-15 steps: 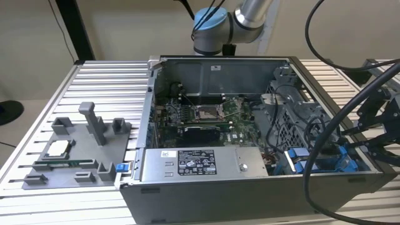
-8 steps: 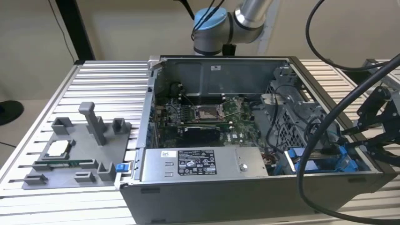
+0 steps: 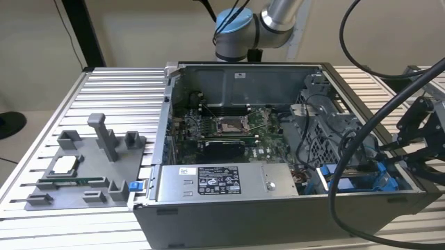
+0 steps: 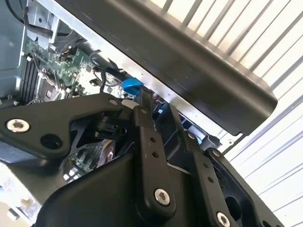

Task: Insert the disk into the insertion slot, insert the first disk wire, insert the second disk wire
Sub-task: 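Insert the second disk wire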

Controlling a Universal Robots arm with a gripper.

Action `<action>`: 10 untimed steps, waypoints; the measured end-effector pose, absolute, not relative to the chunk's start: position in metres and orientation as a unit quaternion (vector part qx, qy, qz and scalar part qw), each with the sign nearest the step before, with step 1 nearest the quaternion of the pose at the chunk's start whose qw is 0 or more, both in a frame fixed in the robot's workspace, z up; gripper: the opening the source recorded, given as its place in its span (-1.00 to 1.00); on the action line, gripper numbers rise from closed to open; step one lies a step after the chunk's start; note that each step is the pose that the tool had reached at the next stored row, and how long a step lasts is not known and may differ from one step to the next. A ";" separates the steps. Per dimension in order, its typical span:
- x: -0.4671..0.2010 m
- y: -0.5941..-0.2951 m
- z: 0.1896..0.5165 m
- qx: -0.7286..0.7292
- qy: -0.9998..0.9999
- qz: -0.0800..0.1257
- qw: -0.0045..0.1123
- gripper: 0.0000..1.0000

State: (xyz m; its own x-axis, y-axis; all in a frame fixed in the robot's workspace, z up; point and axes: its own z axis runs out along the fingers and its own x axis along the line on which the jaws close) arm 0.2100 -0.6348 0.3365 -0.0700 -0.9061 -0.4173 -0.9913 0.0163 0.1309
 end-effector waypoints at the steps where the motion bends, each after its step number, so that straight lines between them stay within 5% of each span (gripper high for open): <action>1: 0.210 -0.635 0.337 -0.673 0.705 0.196 0.108 1.00; 10: 0.210 -0.635 0.337 -0.669 0.707 0.200 0.113 1.00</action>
